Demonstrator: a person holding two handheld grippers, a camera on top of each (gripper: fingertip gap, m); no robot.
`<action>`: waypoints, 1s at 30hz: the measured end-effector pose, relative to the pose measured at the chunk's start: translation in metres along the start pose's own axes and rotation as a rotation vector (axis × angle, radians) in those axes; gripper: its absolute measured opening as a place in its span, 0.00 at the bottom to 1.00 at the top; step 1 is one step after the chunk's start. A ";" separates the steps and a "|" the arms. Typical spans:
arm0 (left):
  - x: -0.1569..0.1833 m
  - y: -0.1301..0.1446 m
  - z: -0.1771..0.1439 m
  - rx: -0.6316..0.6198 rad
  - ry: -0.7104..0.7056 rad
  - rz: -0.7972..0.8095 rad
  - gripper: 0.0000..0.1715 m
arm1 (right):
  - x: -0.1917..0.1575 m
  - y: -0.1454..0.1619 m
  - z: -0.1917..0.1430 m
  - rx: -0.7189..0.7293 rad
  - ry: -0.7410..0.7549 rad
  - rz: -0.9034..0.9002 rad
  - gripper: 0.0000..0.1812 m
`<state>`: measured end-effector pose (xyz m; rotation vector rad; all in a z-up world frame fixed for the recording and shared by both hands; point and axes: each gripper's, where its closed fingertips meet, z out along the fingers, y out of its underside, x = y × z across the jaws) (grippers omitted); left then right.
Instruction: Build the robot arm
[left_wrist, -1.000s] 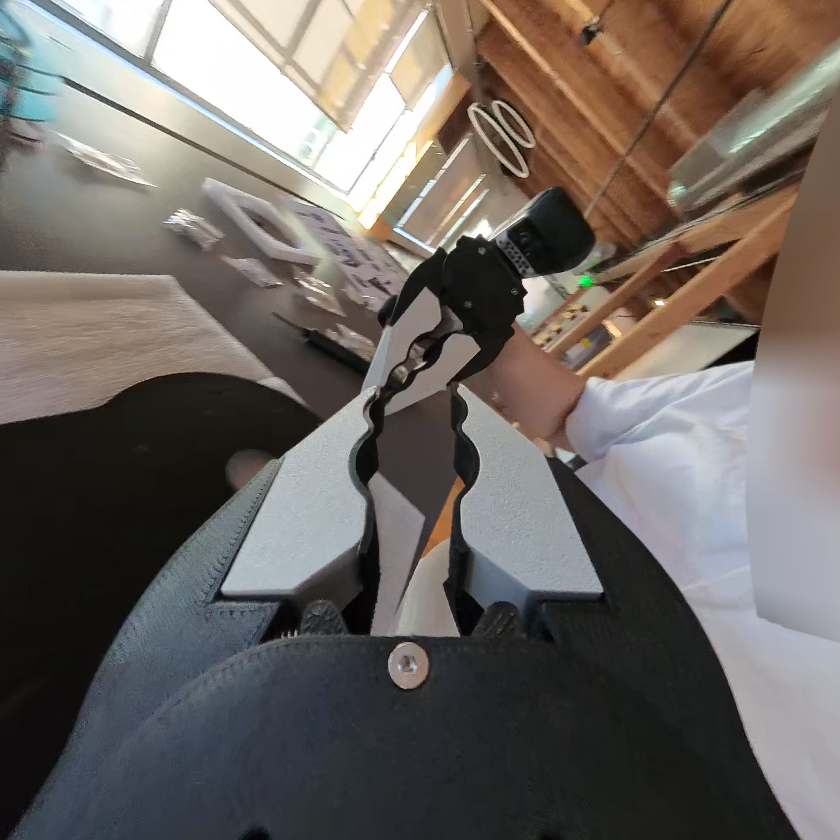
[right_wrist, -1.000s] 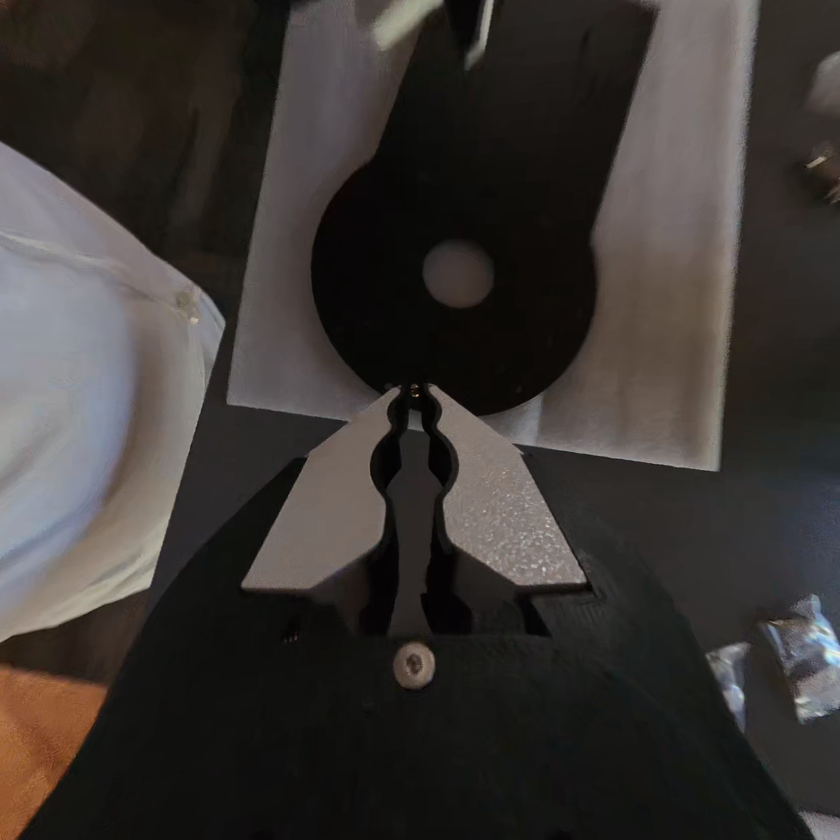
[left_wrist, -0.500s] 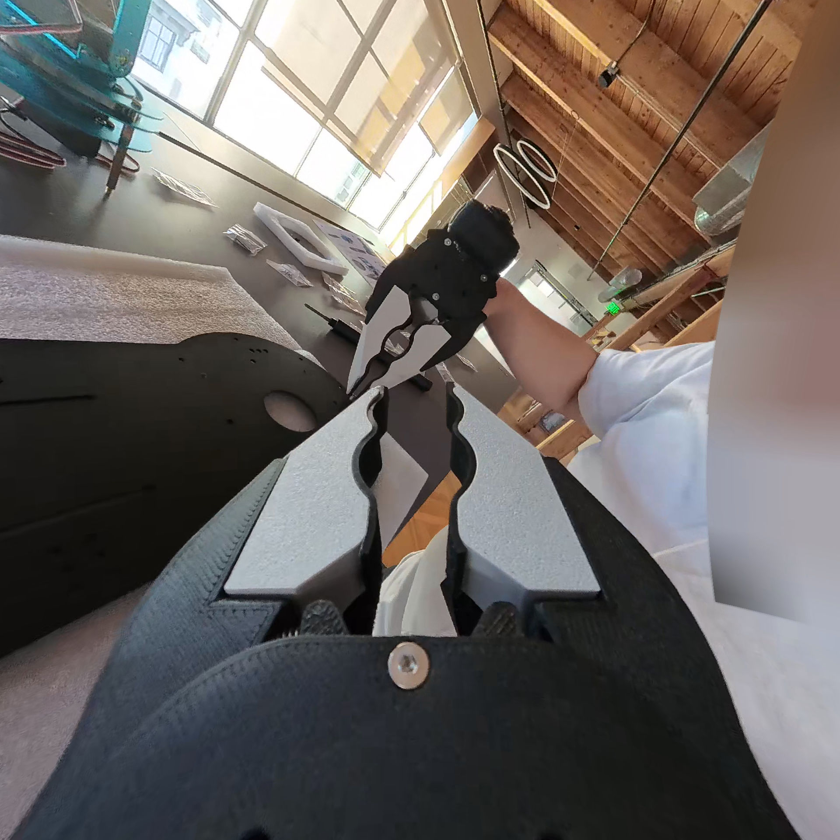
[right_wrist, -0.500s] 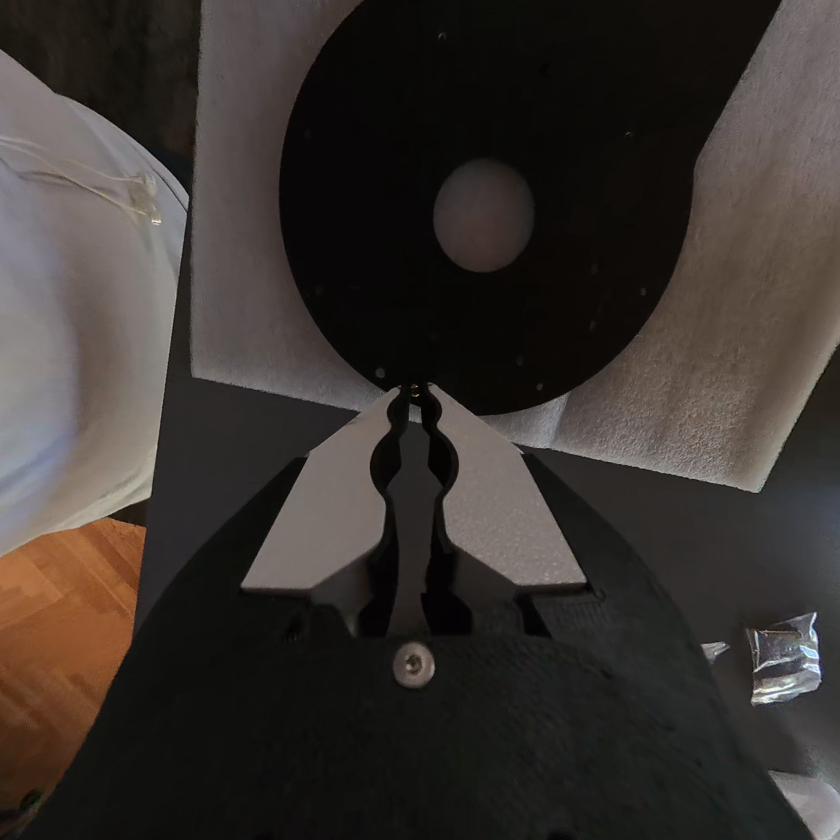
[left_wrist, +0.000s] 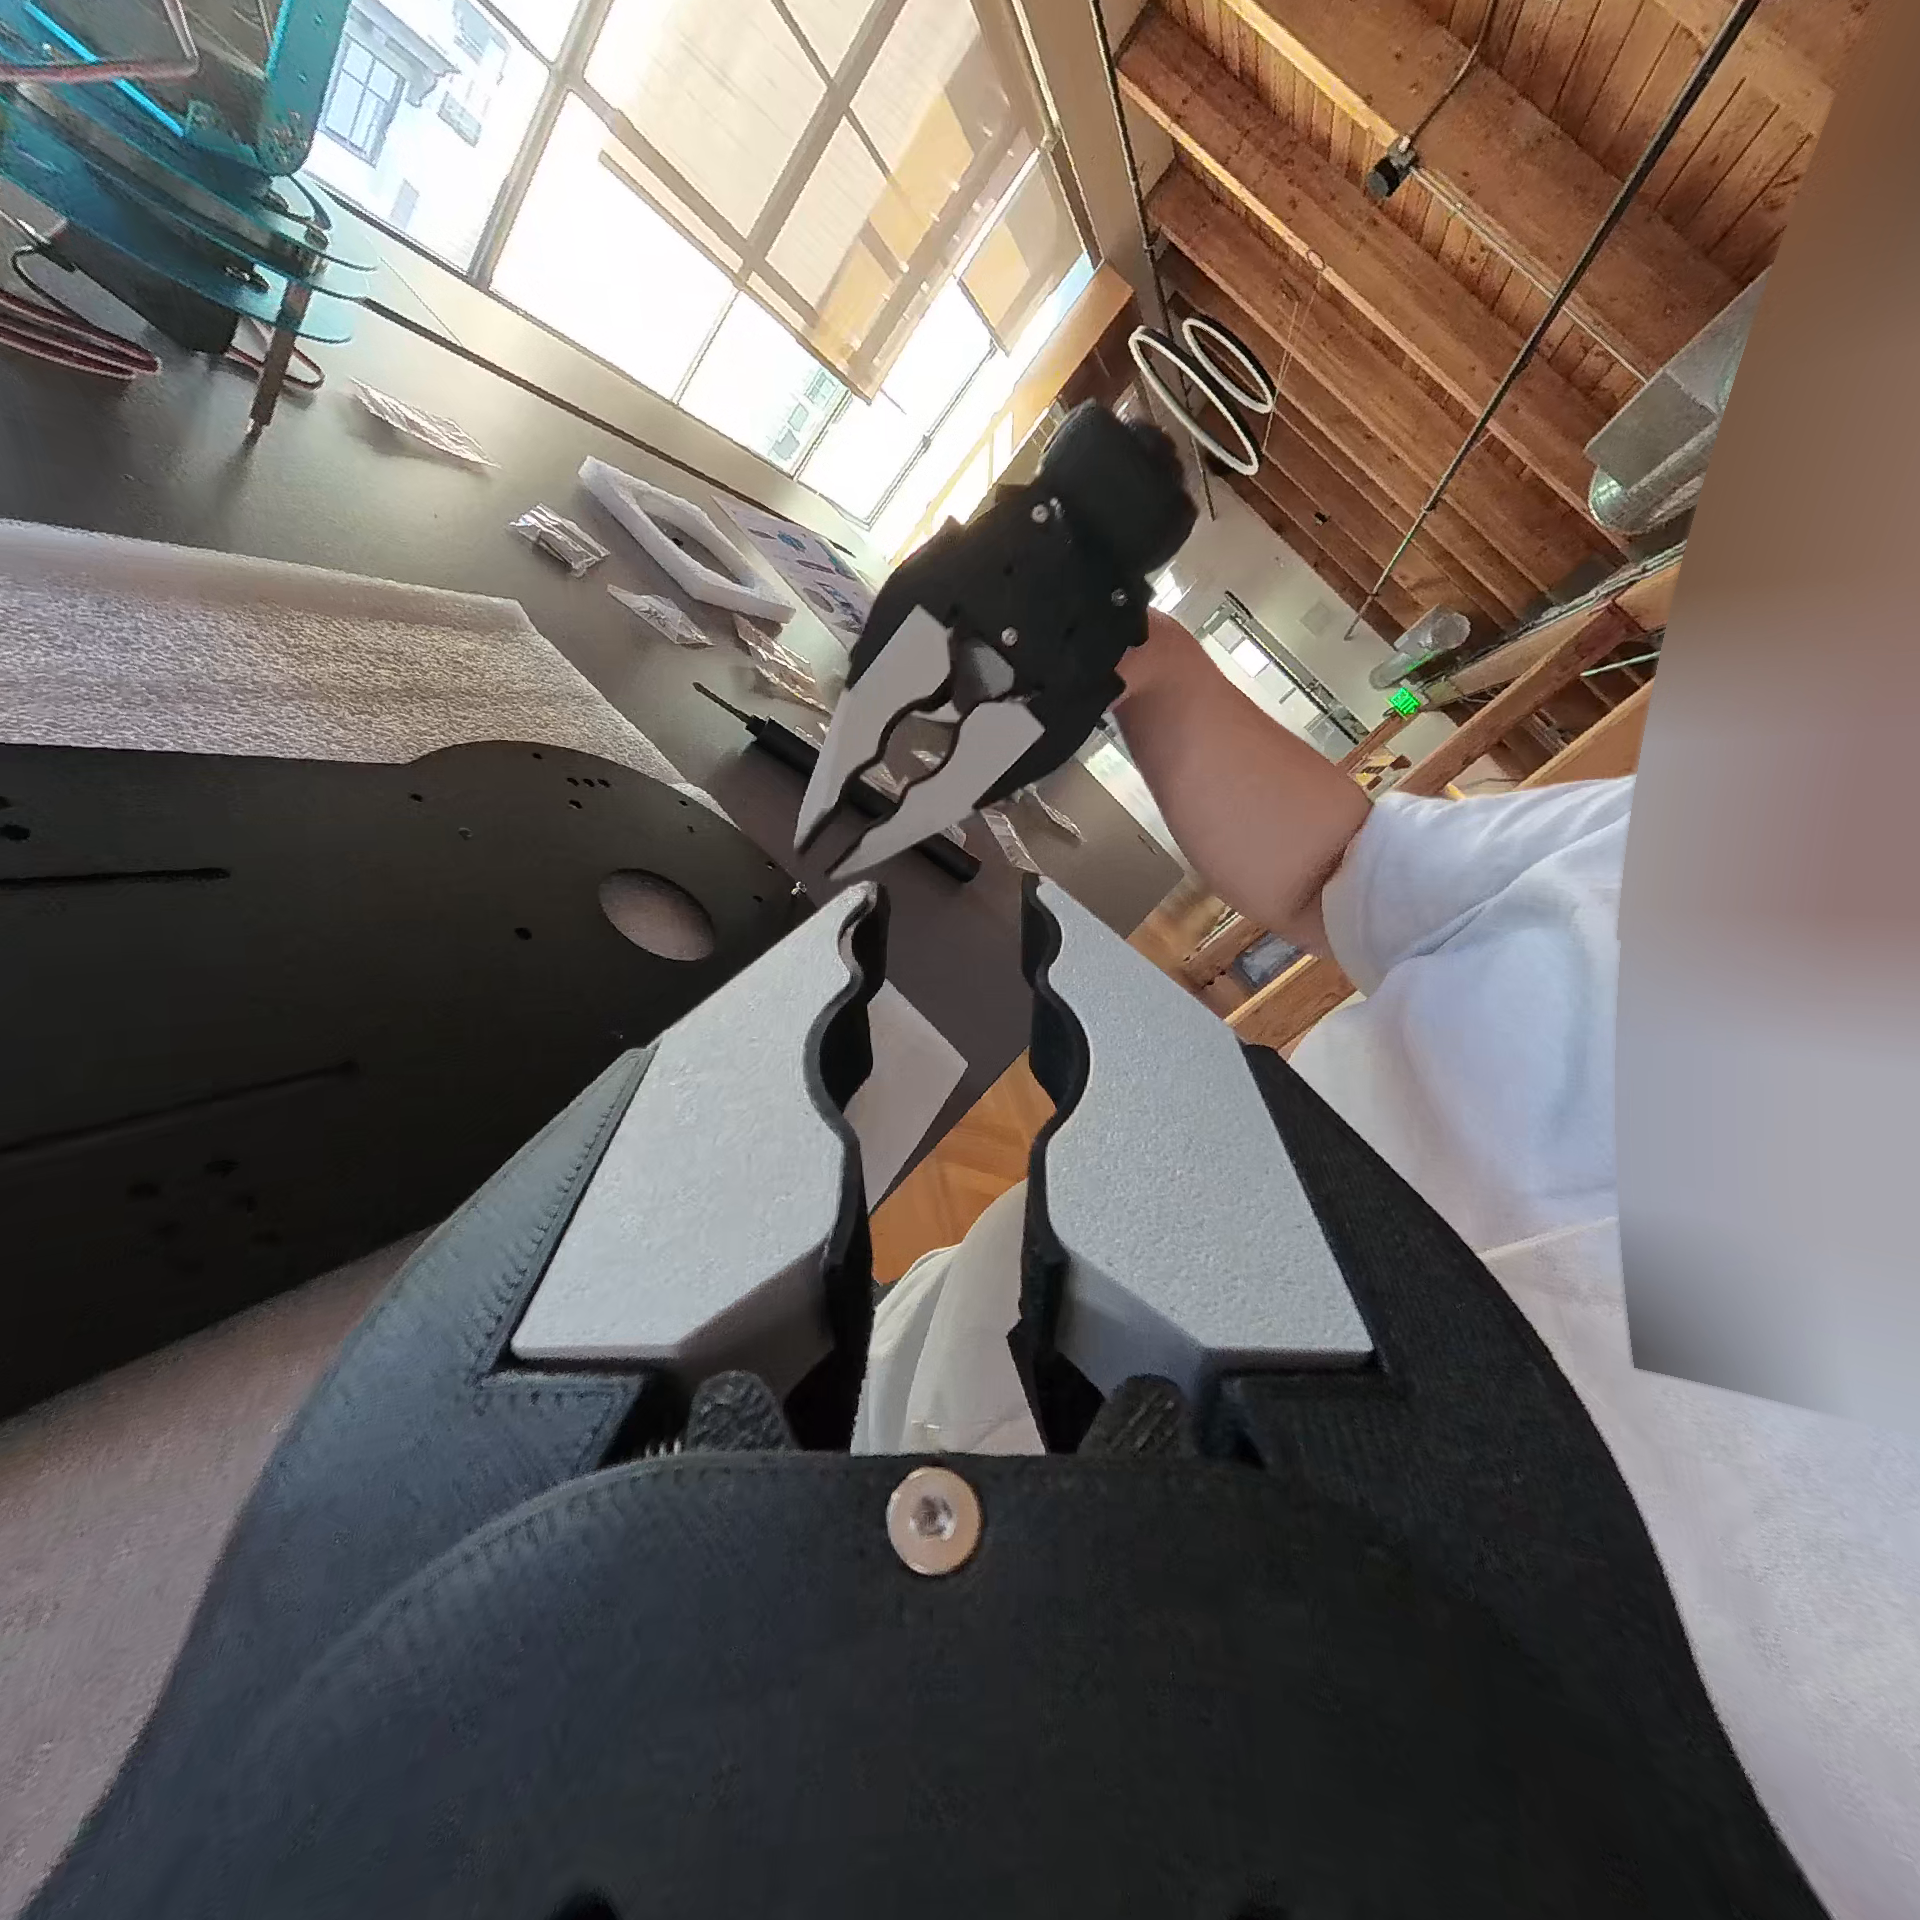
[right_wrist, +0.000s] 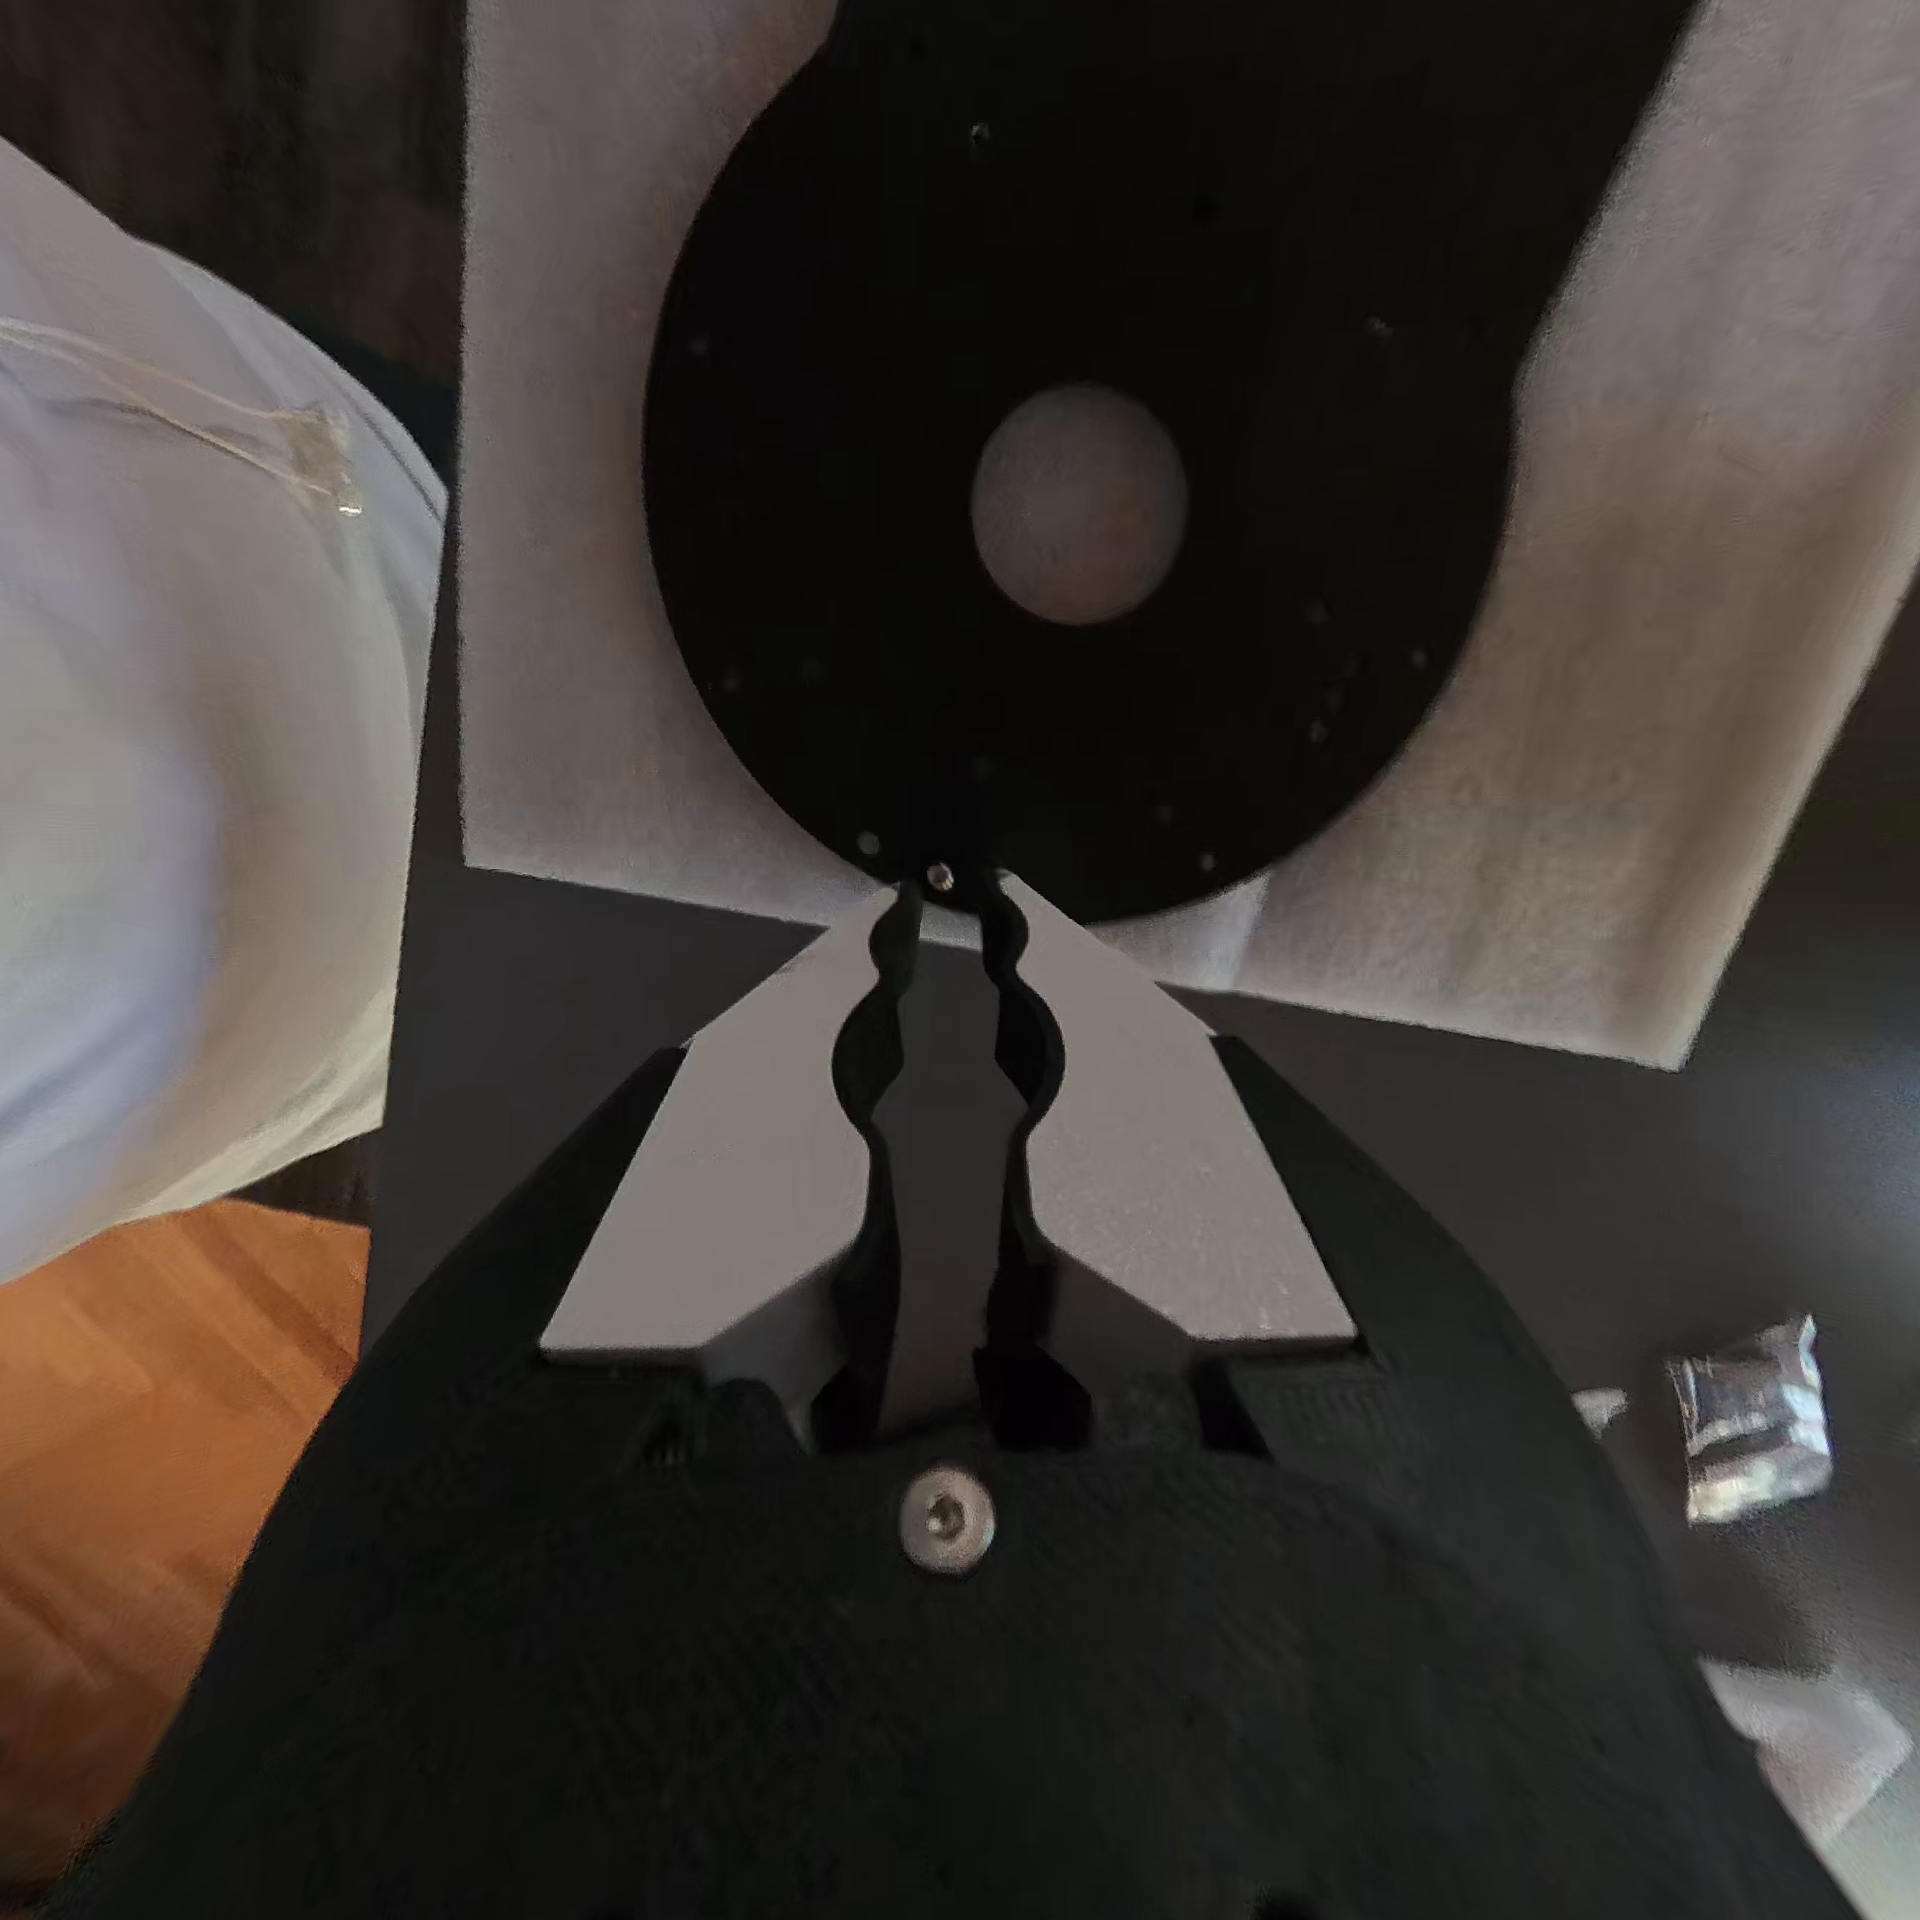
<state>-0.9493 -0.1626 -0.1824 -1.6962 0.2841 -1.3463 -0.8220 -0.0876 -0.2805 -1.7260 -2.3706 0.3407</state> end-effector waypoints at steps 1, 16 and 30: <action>0.000 0.000 -0.001 -0.002 -0.003 -0.001 0.14 | 0.004 0.004 -0.006 0.006 0.031 0.025 0.07; 0.000 0.015 -0.019 -0.175 -0.082 0.041 0.14 | 0.011 0.151 -0.046 0.234 0.552 0.918 0.16; -0.012 0.022 0.136 -0.587 0.142 0.725 0.23 | -0.013 0.141 -0.066 0.056 0.610 0.746 0.08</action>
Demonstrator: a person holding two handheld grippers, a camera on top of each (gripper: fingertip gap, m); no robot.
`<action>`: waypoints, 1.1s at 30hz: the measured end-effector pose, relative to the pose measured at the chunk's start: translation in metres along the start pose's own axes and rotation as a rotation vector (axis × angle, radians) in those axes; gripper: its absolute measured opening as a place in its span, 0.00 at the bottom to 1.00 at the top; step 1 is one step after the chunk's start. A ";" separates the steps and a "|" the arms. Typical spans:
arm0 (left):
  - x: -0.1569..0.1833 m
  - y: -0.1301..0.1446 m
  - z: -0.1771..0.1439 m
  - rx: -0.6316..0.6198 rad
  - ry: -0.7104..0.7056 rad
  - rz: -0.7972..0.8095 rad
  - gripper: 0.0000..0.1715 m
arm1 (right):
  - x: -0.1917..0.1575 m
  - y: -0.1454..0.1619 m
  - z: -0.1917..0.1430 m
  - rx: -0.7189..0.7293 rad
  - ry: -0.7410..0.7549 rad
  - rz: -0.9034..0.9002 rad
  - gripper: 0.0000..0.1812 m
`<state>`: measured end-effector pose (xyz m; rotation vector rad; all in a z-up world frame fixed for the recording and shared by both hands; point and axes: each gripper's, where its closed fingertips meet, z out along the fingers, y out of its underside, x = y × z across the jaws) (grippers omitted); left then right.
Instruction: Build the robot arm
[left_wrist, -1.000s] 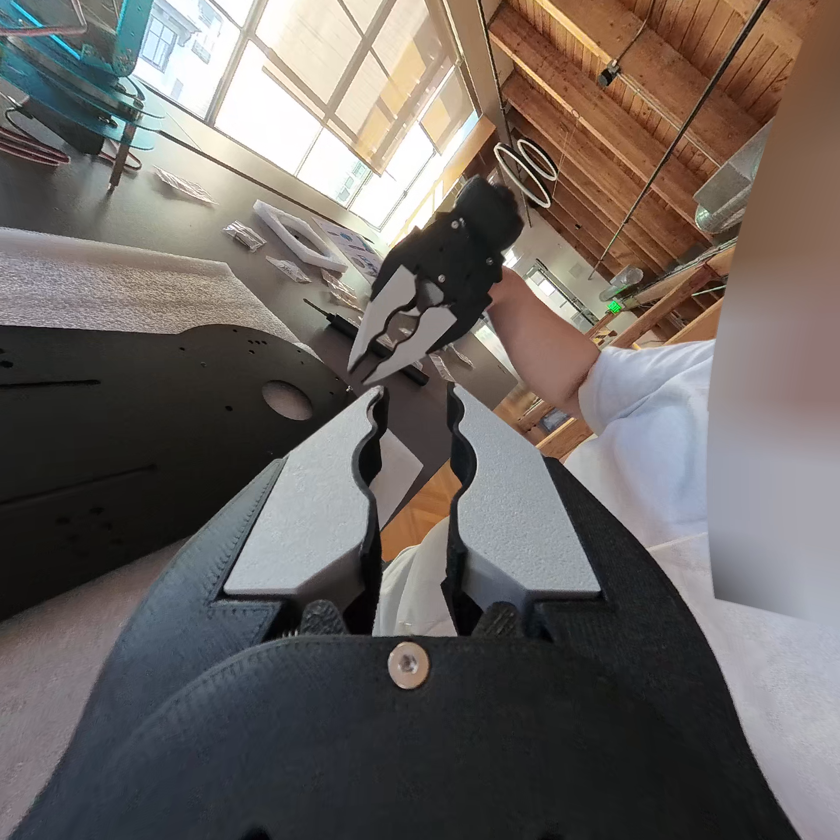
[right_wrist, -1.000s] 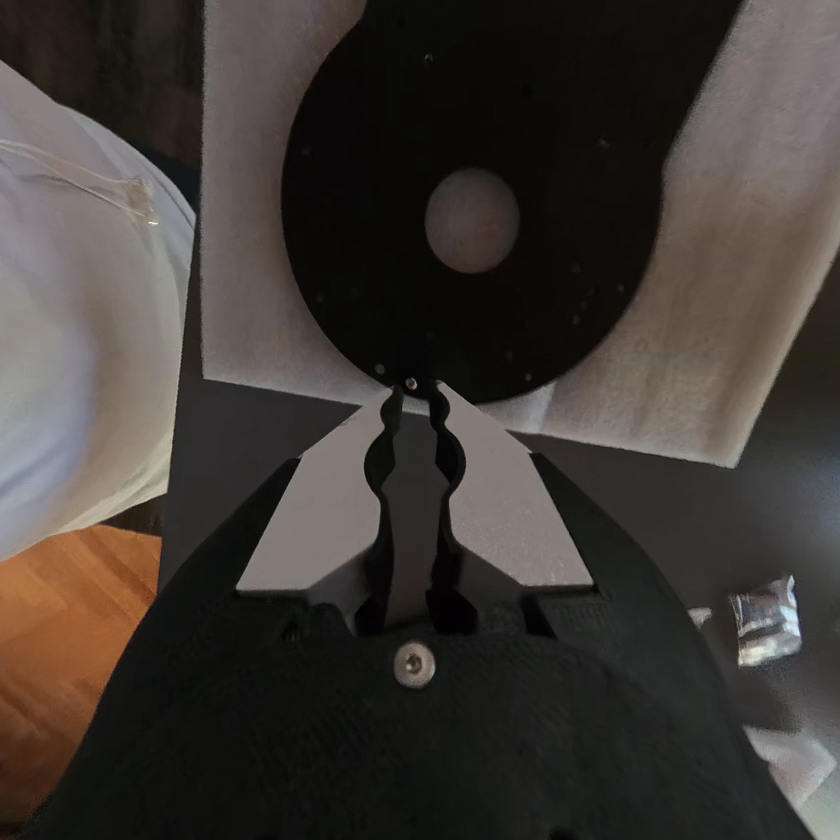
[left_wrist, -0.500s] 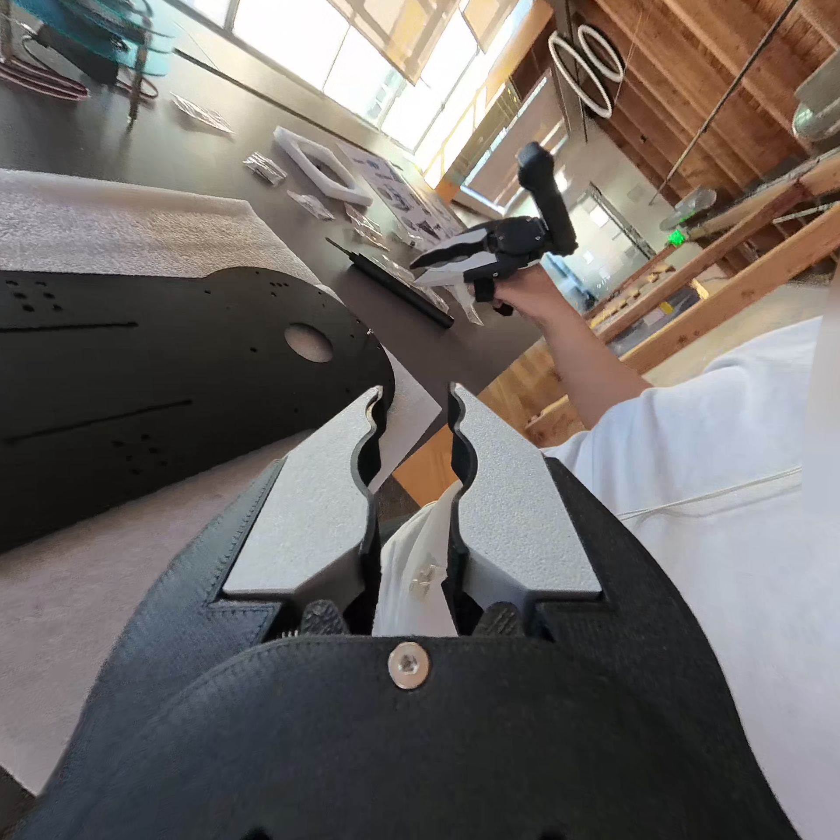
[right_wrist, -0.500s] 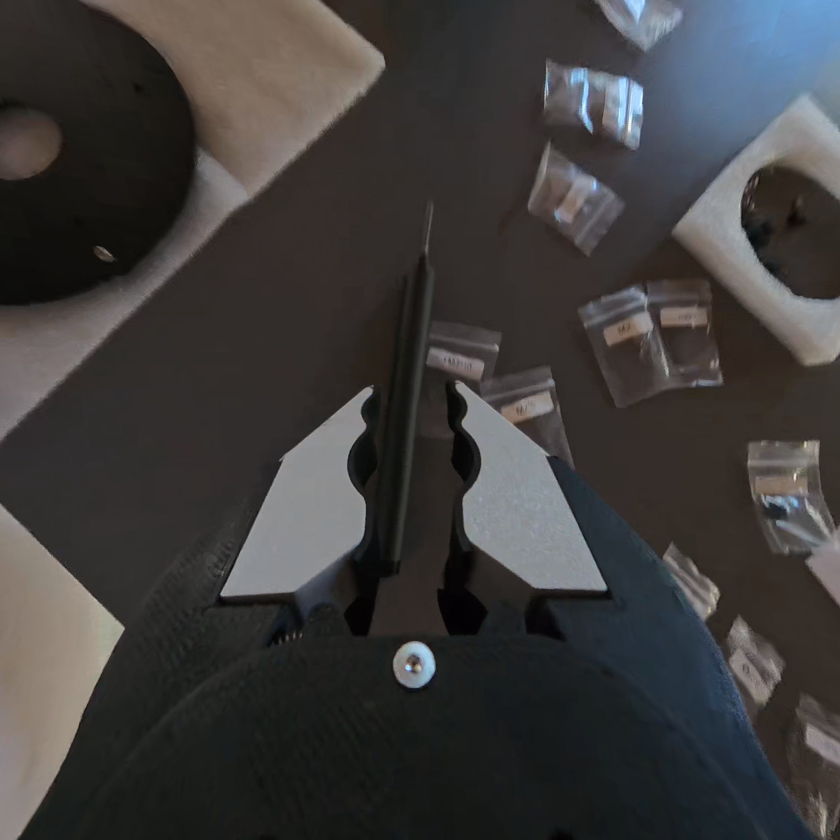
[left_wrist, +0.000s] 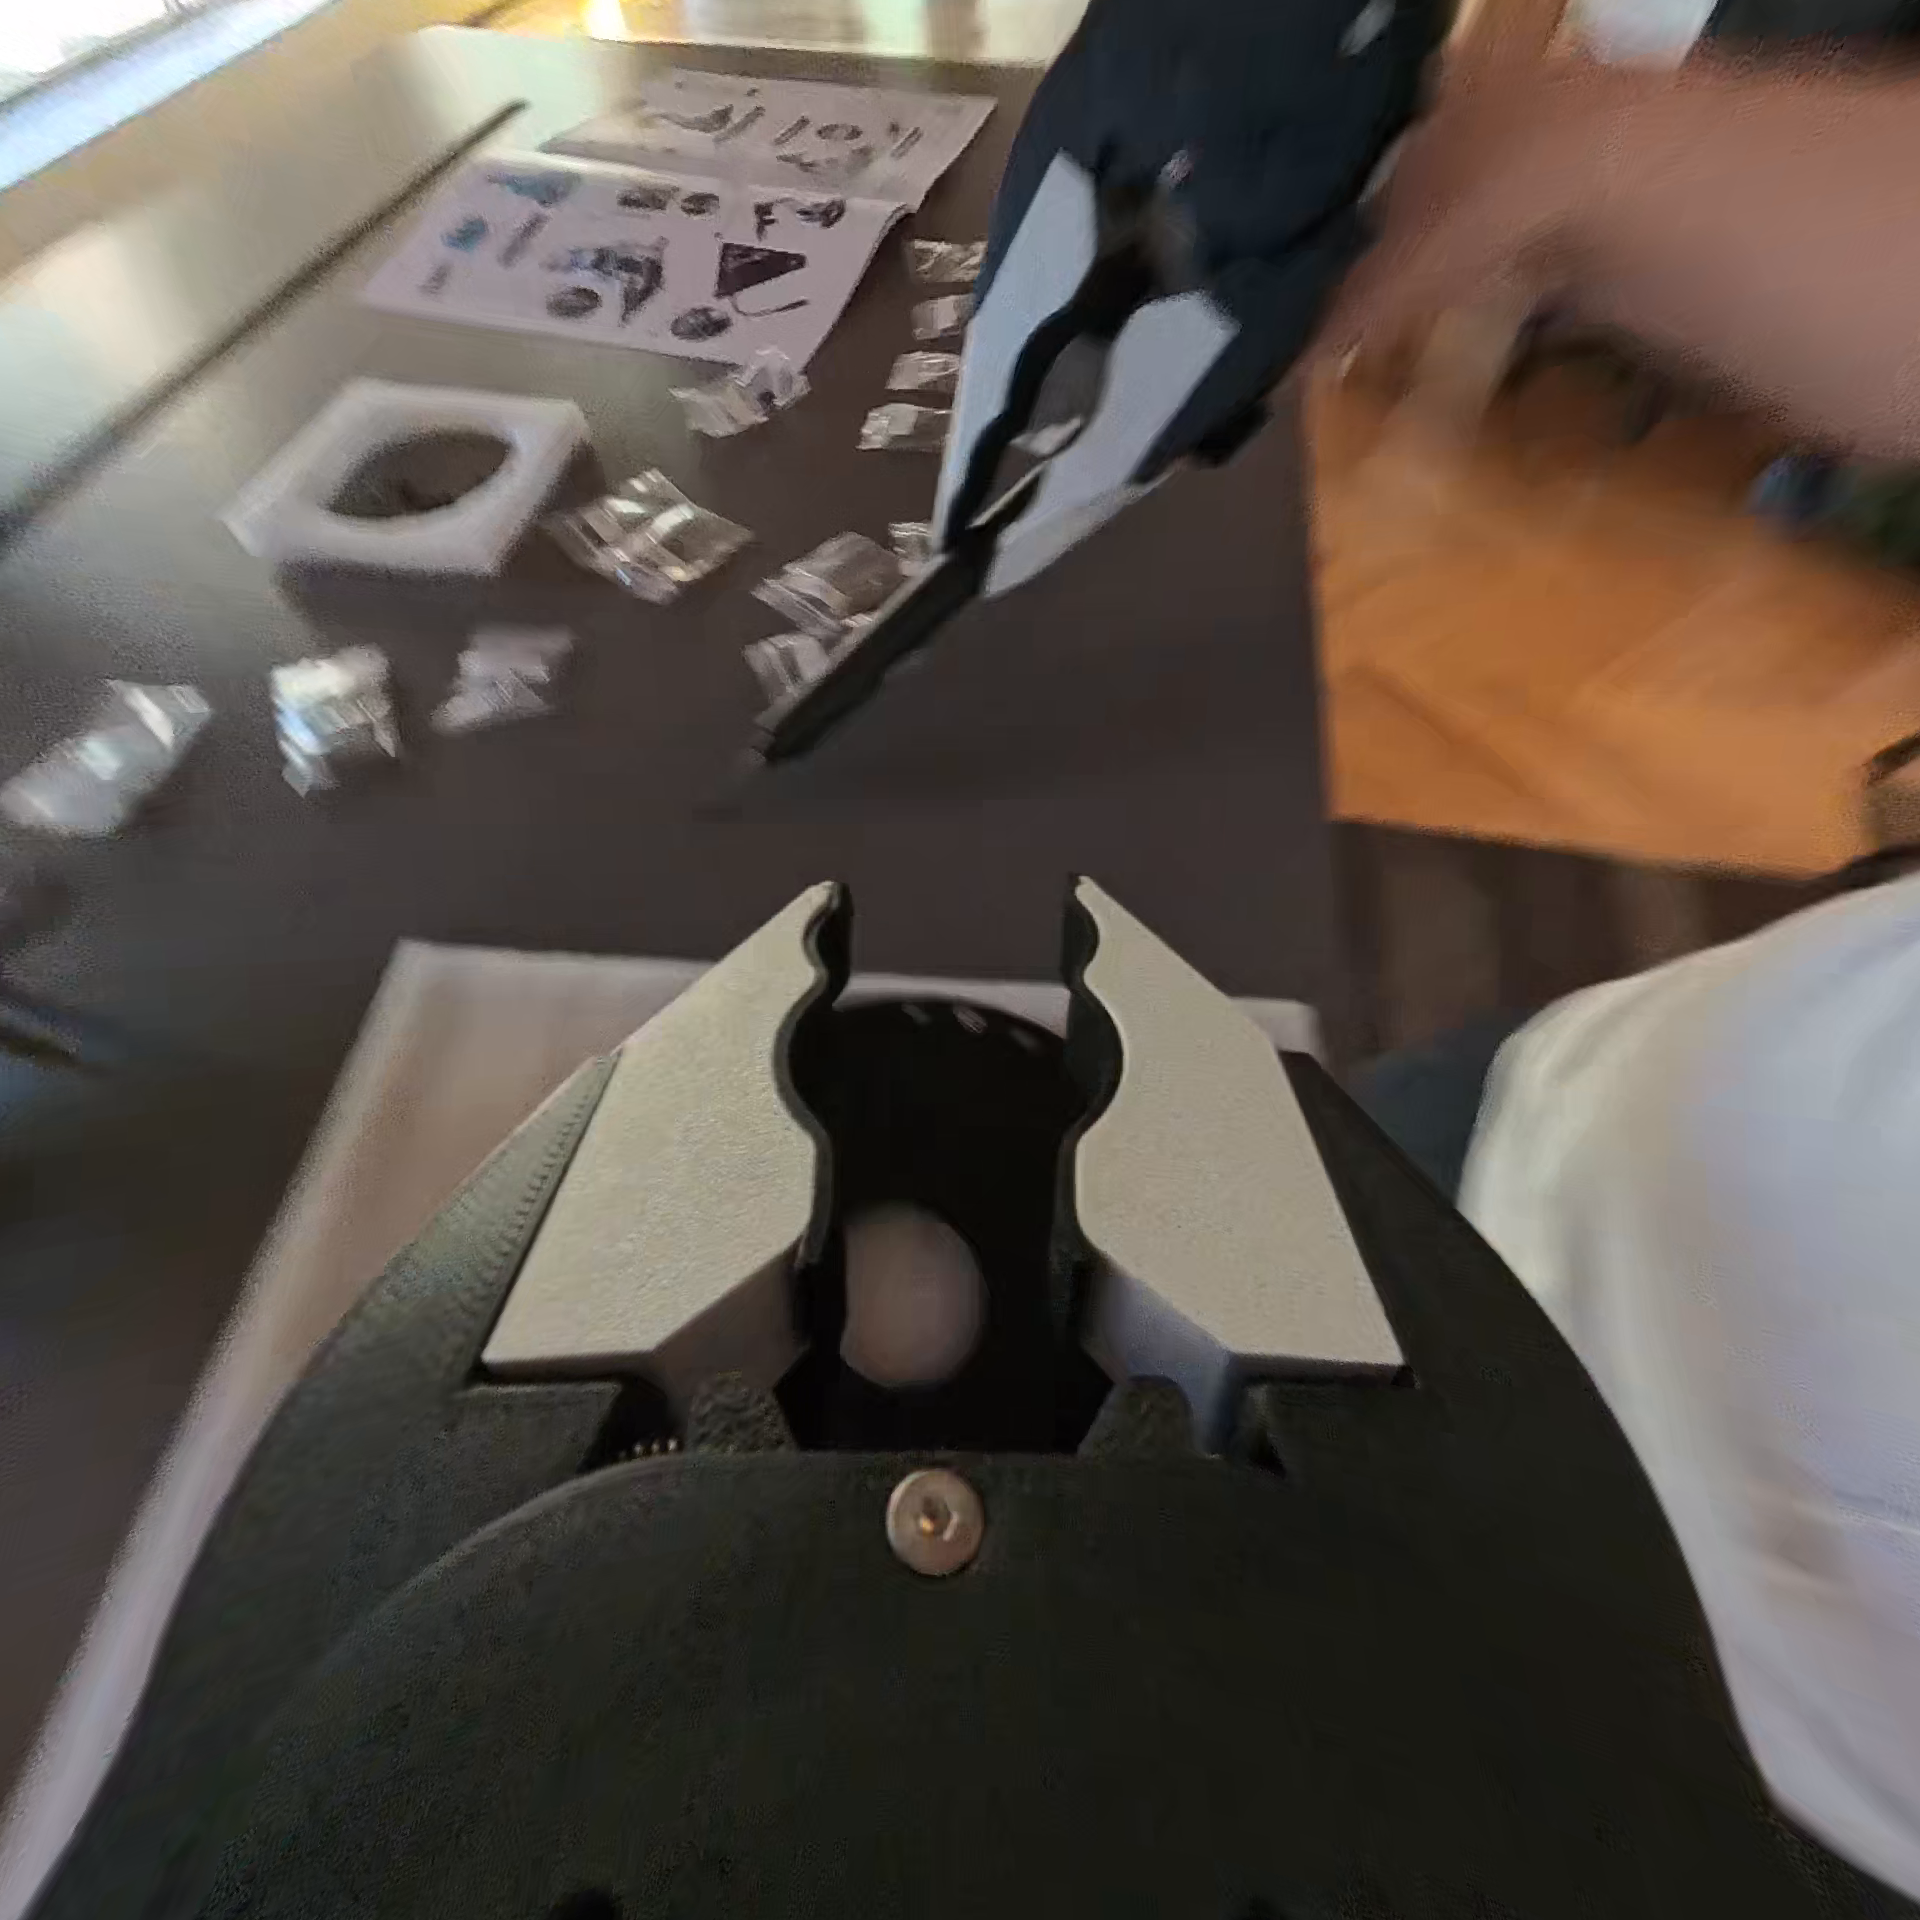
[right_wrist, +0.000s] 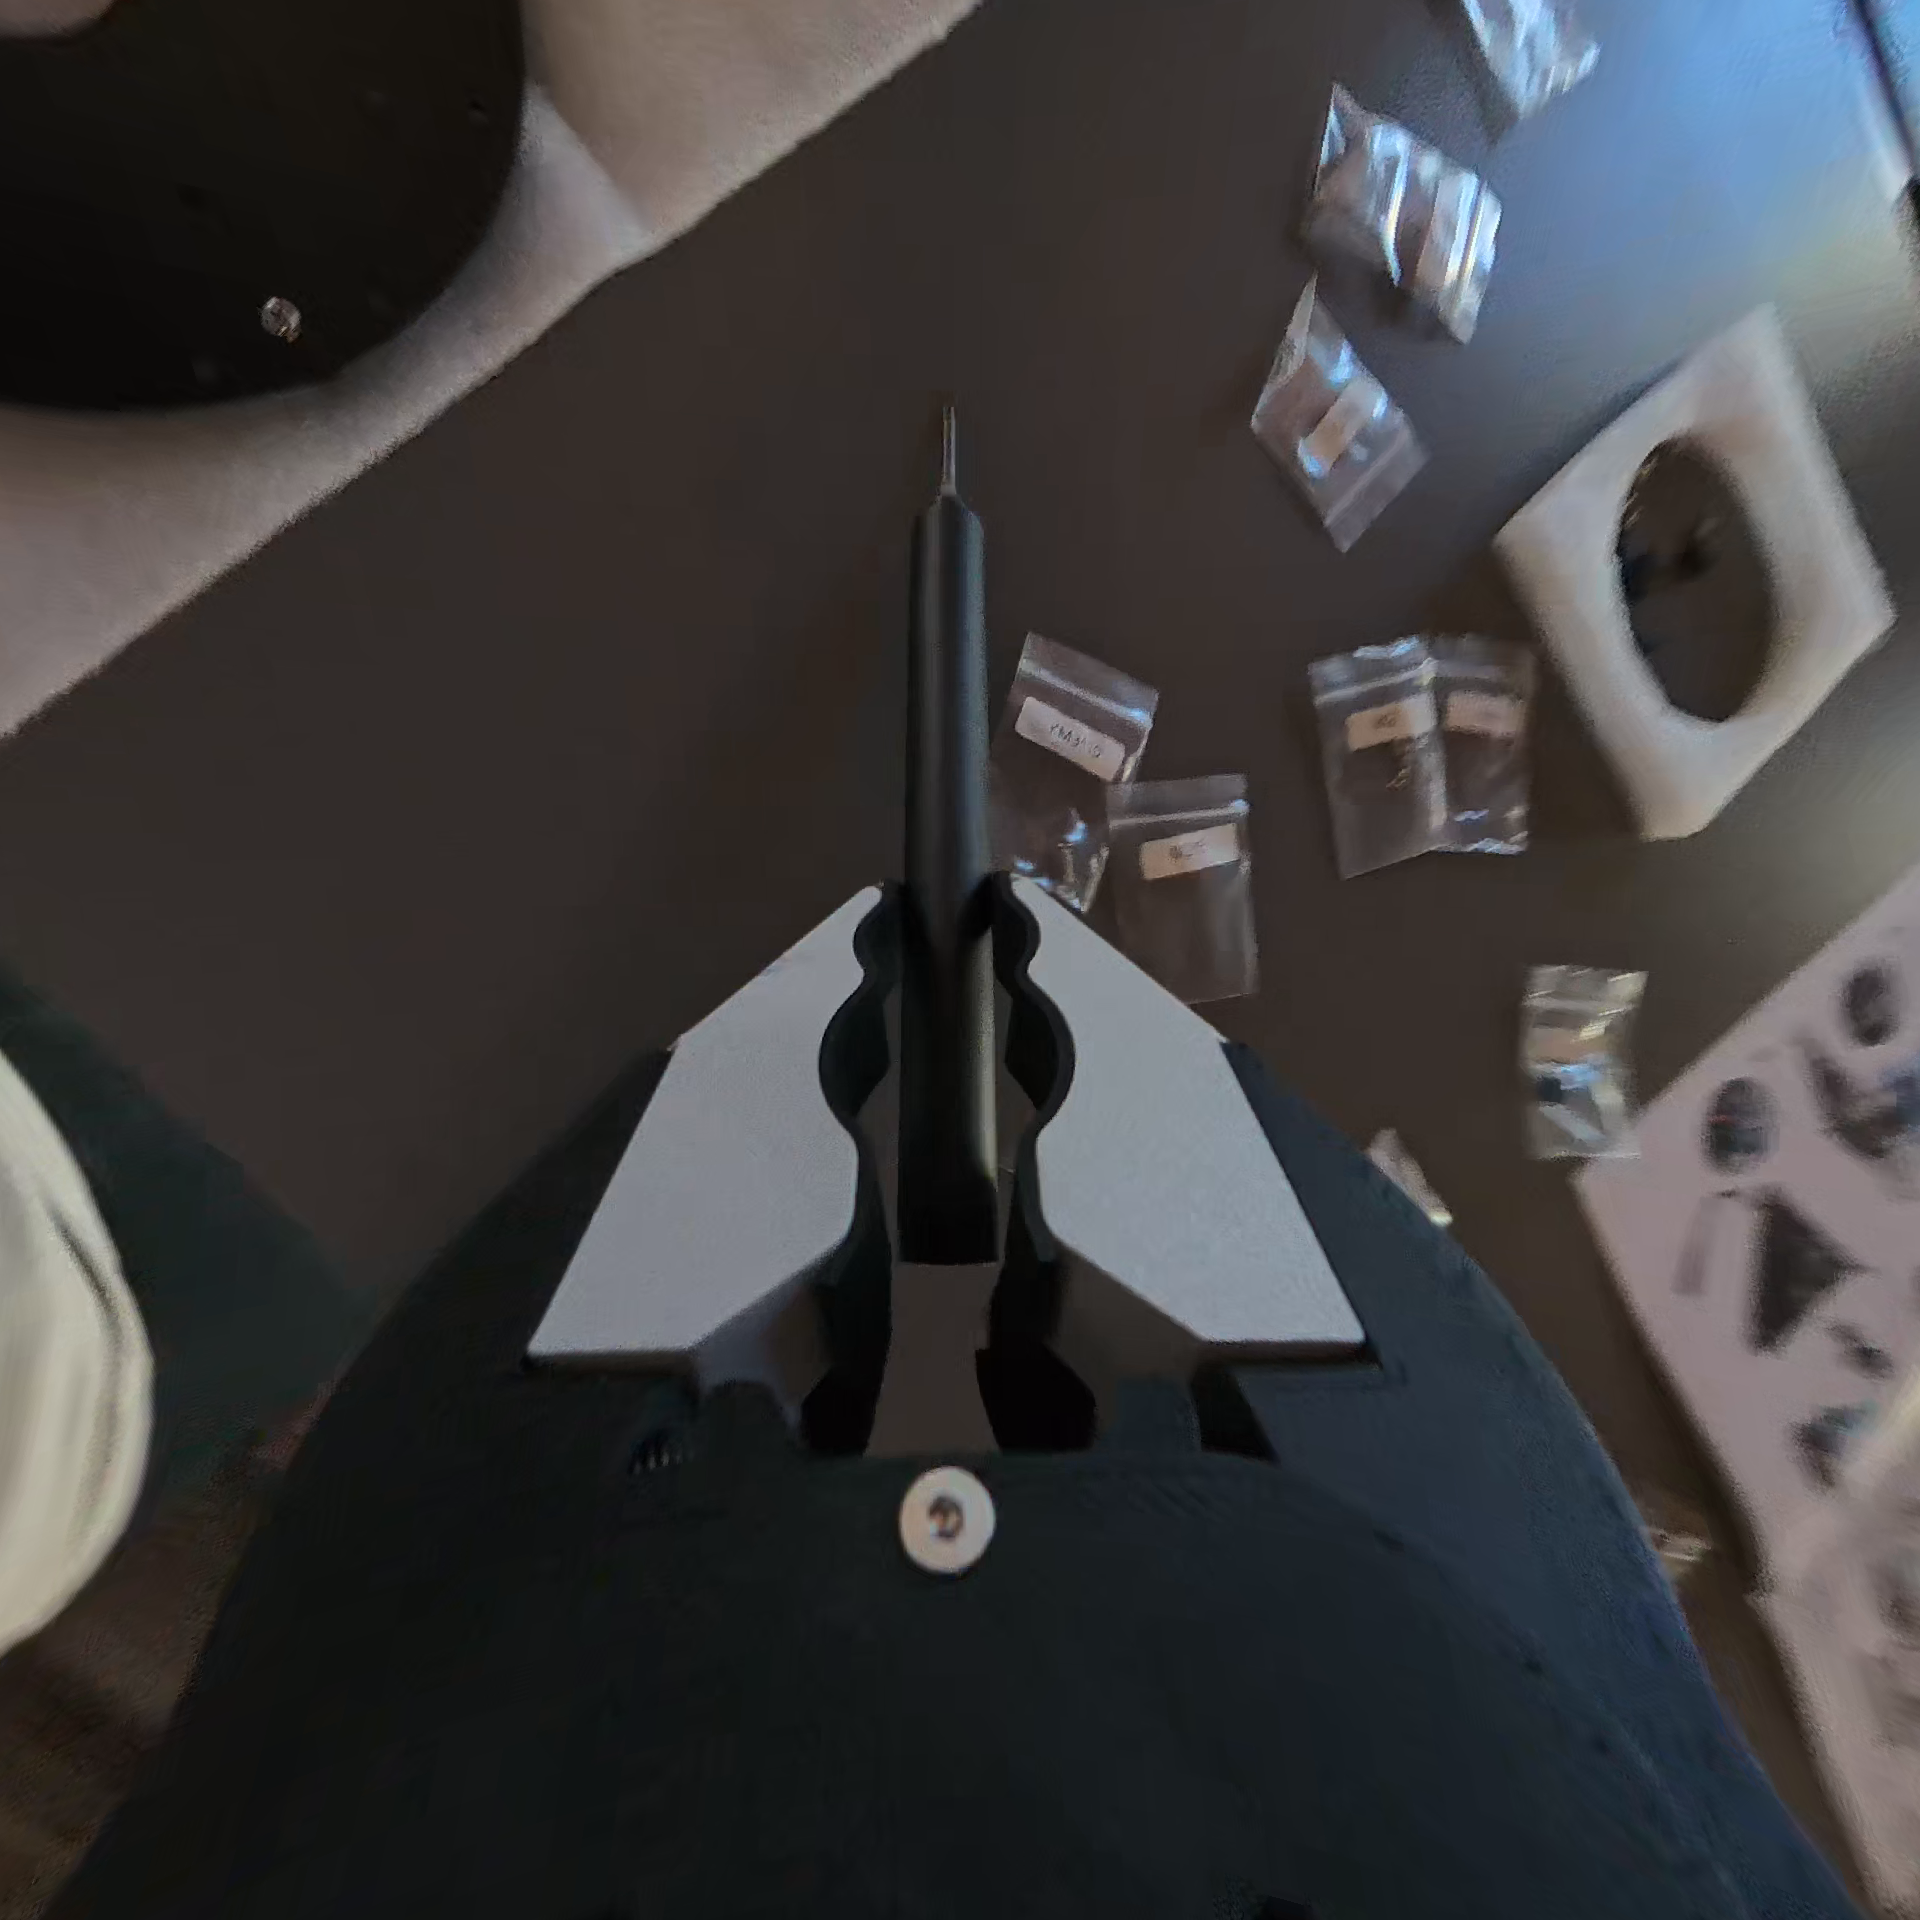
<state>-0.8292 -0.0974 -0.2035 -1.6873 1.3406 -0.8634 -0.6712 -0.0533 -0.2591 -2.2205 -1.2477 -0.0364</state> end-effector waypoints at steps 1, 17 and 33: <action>-0.010 -0.007 0.019 -0.022 -0.029 0.095 0.25 | 0.001 -0.004 -0.008 -0.007 0.019 -0.078 0.09; 0.000 -0.023 0.199 -0.220 0.163 0.431 0.10 | 0.010 0.007 -0.060 -0.051 -0.046 -0.343 0.08; -0.002 -0.074 0.121 0.045 0.342 -0.194 0.08 | 0.057 -0.039 -0.132 1.003 -0.137 0.697 0.31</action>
